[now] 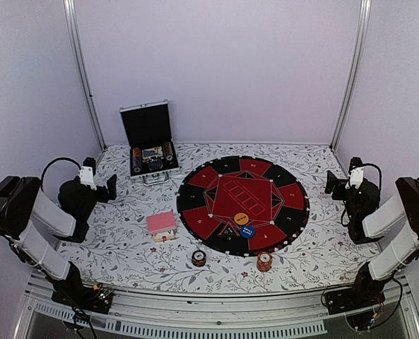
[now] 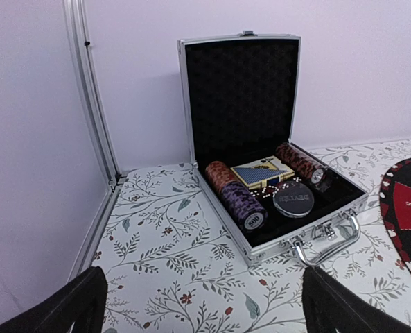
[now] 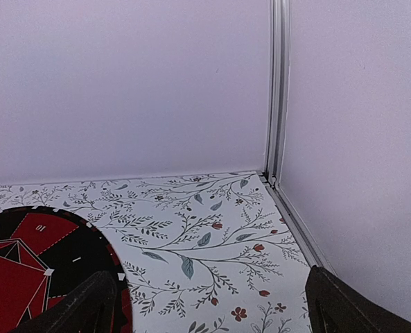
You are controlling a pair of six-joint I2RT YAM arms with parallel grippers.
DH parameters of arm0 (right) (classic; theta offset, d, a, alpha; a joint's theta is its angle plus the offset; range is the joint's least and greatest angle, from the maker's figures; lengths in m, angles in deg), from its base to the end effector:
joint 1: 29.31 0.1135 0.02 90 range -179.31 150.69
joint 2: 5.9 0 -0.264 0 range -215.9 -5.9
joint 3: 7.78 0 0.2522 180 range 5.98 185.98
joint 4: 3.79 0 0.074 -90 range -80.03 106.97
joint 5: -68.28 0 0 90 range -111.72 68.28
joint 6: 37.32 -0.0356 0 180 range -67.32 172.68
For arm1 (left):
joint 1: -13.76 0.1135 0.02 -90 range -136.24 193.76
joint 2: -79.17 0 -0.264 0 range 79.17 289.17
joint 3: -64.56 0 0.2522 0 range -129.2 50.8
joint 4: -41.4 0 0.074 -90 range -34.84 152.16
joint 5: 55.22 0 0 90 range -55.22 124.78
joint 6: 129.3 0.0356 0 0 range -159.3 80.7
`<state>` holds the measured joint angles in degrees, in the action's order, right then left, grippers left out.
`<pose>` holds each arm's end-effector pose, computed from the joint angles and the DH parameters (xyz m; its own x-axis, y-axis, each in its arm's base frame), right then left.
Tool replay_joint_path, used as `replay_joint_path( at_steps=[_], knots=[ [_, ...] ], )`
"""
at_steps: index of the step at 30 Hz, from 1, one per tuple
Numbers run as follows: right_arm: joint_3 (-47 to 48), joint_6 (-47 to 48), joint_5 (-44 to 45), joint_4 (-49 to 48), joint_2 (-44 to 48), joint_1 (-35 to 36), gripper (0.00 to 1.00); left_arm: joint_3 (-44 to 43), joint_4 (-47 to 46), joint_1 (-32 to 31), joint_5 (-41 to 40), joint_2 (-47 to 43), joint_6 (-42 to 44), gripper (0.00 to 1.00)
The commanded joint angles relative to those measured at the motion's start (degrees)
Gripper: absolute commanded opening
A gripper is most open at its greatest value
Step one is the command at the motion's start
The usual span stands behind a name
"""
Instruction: Distribute texas hold em gaming equipment
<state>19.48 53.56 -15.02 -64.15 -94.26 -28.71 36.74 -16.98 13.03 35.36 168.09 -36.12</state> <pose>0.2437 -0.0016 0.1552 -0.0145 -0.0154 -0.9998 0.1060 0.9942 -0.0169 0.2464 -0.0035 0.1515 -0.0461 0.0561 -0.9974 0.0254 0.9982 0.0549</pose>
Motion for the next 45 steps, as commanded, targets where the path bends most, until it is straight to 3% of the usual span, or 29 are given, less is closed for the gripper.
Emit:
replay_joint_path(
  at_steps=[1, 10, 13, 18, 22, 26, 30, 32, 36, 39, 45],
  knots=[
    [0.4, -0.4, -0.7, -0.5, -0.4, -0.2, 0.99, -0.6, -1.3, -0.1, -0.4, 0.6, 0.1, 1.00],
    [0.4, -0.6, 1.3, -0.3, -0.4, -0.1, 0.99, -0.5, -1.4, 0.3, 0.0, 0.4, 0.1, 1.00],
    [0.6, -3.8, 5.3, 3.3, 1.6, -0.2, 0.99, -3.3, 6.6, 0.7, 2.8, -2.8, 0.4, 1.00],
    [-2.6, -3.5, 4.7, -2.7, 3.3, -0.2, 0.99, -6.7, 15.2, 0.7, 3.9, -6.8, 0.6, 1.00],
    [4.1, -6.9, 13.5, 16.7, 10.9, -0.2, 0.99, -11.7, 27.4, 0.7, 6.1, -10.9, 1.5, 1.00],
    [10.1, -9.6, 11.3, 28.1, 18.9, -0.2, 0.99, -22.3, 47.2, 0.7, 8.4, -10.6, 3.5, 1.00],
    [15.6, -18.1, 9.3, 36.8, 22.4, -0.2, 0.99, -30.2, 63.0, 0.7, 11.2, -11.1, 5.6, 1.00],
    [18.2, -24.3, 2.1, 39.7, 23.3, -0.2, 0.99, -32.5, 68.0, 0.7, 12.8, -12.4, 6.5, 1.00],
    [25.9, -26.2, -16.5, 47.2, 21.7, 0.3, 0.99, -38.0, 78.6, 0.7, 14.8, -14.7, 8.6, 1.00],
    [34.8, -22.0, -14.8, 58.4, 16.8, 8.1, 0.99, -42.3, 86.5, 0.7, 15.4, -14.7, 10.8, 1.00],
    [43.9, -14.2, -13.1, 69.2, 9.0, 26.4, 0.92, -46.3, 96.1, 0.7, 16.9, -14.1, 13.4, 1.00]
  ],
)
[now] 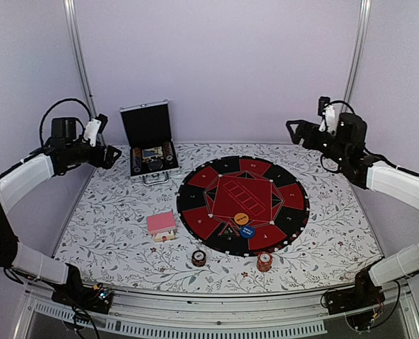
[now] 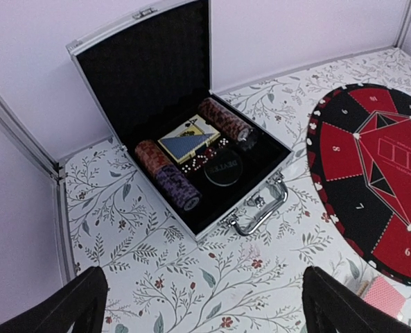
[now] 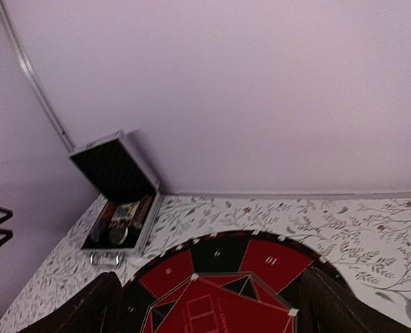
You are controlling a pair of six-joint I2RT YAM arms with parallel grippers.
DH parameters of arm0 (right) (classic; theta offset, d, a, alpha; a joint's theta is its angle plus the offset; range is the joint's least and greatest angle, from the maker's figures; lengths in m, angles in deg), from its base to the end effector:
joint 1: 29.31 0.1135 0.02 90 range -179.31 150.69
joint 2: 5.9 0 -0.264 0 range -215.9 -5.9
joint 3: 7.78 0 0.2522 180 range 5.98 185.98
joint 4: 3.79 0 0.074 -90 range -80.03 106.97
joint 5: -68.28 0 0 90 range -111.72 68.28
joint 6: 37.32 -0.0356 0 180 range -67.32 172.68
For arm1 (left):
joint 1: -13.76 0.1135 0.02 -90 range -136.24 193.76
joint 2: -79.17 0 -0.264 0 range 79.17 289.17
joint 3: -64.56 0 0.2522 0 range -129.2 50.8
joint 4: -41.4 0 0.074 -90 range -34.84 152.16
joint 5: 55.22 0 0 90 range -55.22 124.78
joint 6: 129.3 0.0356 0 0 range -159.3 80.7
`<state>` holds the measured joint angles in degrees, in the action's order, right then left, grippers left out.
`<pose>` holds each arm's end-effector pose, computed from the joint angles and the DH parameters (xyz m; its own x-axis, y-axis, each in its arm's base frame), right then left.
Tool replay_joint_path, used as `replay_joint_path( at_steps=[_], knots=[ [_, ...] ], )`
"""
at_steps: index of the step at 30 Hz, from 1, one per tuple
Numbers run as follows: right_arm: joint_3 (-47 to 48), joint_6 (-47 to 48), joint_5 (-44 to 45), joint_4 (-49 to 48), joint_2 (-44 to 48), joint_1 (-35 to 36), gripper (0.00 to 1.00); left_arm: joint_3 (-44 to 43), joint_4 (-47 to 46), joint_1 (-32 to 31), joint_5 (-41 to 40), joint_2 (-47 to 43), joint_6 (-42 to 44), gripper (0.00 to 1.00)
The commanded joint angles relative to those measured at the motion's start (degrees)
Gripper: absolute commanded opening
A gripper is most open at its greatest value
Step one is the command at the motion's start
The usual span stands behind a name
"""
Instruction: Distribute texas hold em gaming equipment
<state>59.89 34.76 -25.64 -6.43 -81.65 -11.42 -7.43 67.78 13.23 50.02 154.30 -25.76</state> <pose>0.2978 0.0987 0.3235 -0.2001 0.2580 -0.9452 -0.3255 0.8924 0.3125 0.2983 -0.0121 0.3015 -0.4234 0.2298 -0.8763 0.3464 0.9349 0.0778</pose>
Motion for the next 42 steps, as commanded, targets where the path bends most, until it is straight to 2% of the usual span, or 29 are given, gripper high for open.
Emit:
replay_joint_path(
  at_steps=[1, 8, 17, 23, 42],
  knots=[
    [5.1, 5.4, -2.6, 13.4, -4.8, 11.5, 0.92, -2.8, 13.5, 0.5, 2.5, -0.1, 3.9, 1.00],
    [13.4, 8.2, -1.0, 26.2, -16.6, 25.8, 0.94, -3.8, 20.1, 0.3, 2.0, -0.5, 6.1, 1.00],
    [13.5, 8.3, -2.2, 31.7, -23.7, 33.7, 0.94, -3.0, 23.1, -0.1, 0.4, -2.8, 6.9, 1.00],
    [12.4, 8.3, -3.1, 33.7, -25.8, 34.4, 0.83, -2.4, 23.9, -0.3, 0.8, -3.2, 8.2, 1.00],
    [11.9, 11.4, -1.4, 37.5, -31.1, 35.2, 0.77, -6.6, 25.9, -1.6, 2.9, -1.7, 8.3, 1.00]
  ],
)
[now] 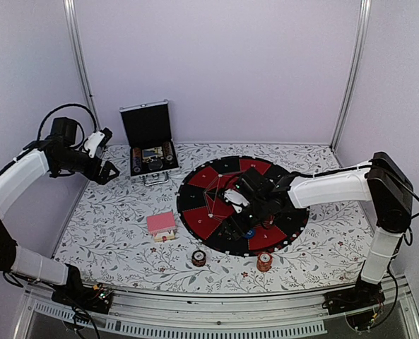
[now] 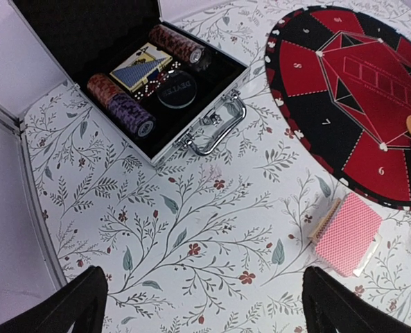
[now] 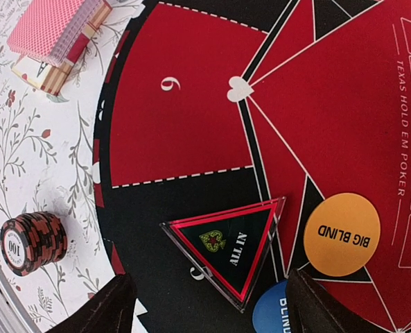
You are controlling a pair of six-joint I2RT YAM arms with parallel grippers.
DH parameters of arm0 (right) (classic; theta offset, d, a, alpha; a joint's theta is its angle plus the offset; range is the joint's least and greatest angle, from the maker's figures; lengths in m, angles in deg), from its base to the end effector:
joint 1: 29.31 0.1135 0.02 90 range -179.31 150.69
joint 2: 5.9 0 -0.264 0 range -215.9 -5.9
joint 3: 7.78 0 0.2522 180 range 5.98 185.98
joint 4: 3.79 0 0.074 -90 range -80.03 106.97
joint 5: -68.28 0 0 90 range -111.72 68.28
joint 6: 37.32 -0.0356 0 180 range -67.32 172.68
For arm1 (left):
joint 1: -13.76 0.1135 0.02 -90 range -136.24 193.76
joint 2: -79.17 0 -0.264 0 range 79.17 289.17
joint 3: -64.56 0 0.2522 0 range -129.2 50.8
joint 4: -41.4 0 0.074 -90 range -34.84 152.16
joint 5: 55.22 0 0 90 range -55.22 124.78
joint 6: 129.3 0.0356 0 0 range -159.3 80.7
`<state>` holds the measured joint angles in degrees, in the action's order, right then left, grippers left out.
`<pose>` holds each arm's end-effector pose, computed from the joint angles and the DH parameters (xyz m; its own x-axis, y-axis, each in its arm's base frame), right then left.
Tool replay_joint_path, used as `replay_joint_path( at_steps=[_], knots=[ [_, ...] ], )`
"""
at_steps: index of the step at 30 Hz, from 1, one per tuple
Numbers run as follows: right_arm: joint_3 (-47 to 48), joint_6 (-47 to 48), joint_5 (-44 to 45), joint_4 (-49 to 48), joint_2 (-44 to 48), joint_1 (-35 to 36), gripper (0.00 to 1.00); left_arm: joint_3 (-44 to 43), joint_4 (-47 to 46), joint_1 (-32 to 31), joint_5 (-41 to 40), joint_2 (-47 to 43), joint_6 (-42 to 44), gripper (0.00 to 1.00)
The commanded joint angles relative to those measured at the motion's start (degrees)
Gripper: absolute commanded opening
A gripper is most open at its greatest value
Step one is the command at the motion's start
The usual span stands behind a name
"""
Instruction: Distribute texas hold em gaming equipment
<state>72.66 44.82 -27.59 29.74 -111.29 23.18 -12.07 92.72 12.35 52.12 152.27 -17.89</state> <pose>0.2260 0.3004 0.1684 -0.6265 -0.5928 -0.5060 -0.7429 0.6505 0.1579 0.2672 -0.0172 0.3016 -0.6077 0.3635 -0.7061 0.4785 0.8772 0.0397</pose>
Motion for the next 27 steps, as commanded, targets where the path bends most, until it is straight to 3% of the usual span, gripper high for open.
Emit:
replay_joint_path(
  at_steps=[1, 13, 27],
  knots=[
    [-1.0, 1.6, 0.5, 1.4, -1.7, 0.7, 0.77, -2.3, 1.1, -0.9, 0.8, 0.3, 0.4, 1.00],
    [-2.1, 2.5, 2.3, 0.6, -3.3, 0.9, 0.71, -4.0, 2.8, -2.4, 0.9, 0.5, 0.4, 1.00],
    [1.6, 4.1, 5.6, 1.9, -7.9, 4.1, 0.54, -5.1, 3.4, -2.9, -0.4, 0.4, 1.0, 1.00]
  ],
)
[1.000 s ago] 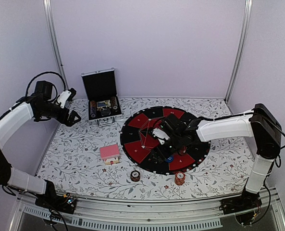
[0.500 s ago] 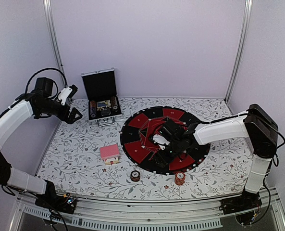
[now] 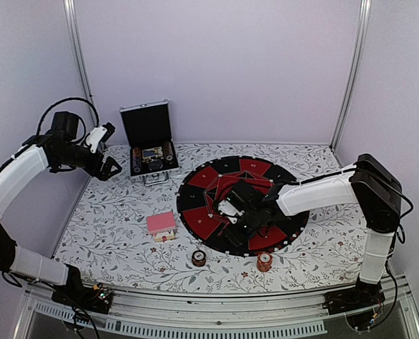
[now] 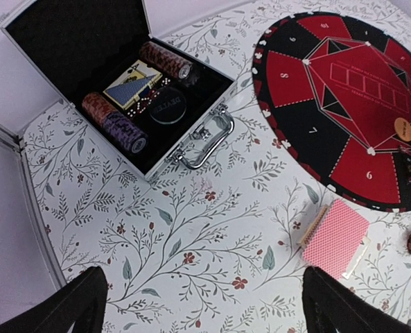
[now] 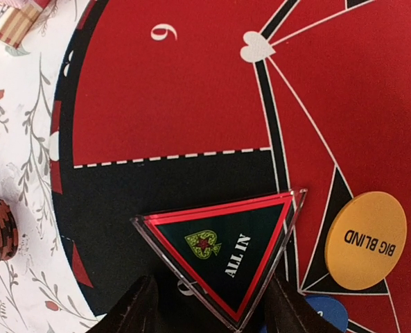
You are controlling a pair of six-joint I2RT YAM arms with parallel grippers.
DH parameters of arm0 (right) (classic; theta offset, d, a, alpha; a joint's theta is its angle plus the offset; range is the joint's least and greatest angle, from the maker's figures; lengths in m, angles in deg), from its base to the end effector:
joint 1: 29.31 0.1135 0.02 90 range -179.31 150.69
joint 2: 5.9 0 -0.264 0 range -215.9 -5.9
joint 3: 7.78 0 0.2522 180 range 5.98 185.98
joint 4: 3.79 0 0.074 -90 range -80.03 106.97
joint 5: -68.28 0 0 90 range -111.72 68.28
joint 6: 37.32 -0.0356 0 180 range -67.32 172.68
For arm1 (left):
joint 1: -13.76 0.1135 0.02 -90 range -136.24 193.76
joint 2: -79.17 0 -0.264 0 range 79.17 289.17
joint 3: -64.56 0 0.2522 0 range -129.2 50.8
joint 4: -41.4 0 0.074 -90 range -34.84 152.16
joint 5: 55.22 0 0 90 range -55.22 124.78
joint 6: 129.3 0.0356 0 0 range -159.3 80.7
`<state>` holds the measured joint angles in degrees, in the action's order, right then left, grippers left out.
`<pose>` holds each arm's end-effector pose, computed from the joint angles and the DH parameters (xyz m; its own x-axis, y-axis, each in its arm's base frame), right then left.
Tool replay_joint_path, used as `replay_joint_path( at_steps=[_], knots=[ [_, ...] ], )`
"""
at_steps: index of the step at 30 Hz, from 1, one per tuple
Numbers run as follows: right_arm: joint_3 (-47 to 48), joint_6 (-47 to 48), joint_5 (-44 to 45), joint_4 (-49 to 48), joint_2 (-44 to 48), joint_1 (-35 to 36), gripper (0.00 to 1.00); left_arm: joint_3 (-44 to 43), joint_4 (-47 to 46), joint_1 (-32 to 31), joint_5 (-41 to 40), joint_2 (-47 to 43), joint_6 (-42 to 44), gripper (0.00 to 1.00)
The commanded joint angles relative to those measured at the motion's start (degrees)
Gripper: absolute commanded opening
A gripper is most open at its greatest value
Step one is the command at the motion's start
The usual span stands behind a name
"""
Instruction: Distribute texas hold em gaming equipment
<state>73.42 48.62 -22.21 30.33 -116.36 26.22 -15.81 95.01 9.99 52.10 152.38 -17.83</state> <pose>0.2156 0.3146 0.1396 -0.5632 -0.6953 -0.4464 -0.7887 0.6136 0.0394 0.2671 -0.0282 0.3194 -0.5751 0.3881 -0.7202 0.5136 0.8565 0.0514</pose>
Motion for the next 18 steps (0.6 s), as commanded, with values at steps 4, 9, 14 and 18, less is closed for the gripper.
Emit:
replay_joint_path(
  at_steps=[4, 9, 14, 18],
  knots=[
    [1.5, 0.1, 0.2, 1.1, -3.3, 1.1, 0.43, -1.2, 1.2, -0.5, -1.0, 0.1, 1.4, 1.00],
    [3.3, -0.3, 0.1, 0.1, -4.7, 1.1, 0.33, -1.1, 1.3, -0.5, -1.3, -0.1, 1.5, 1.00],
    [7.7, -0.4, 0.1, -0.5, -7.8, 1.1, 0.30, -1.3, 1.4, -0.6, -1.5, -0.1, 1.6, 1.00],
    [12.6, -0.5, 2.9, -1.3, -11.5, 1.1, 0.28, -1.3, 1.7, -0.6, -1.2, -0.2, 1.8, 1.00]
  ],
)
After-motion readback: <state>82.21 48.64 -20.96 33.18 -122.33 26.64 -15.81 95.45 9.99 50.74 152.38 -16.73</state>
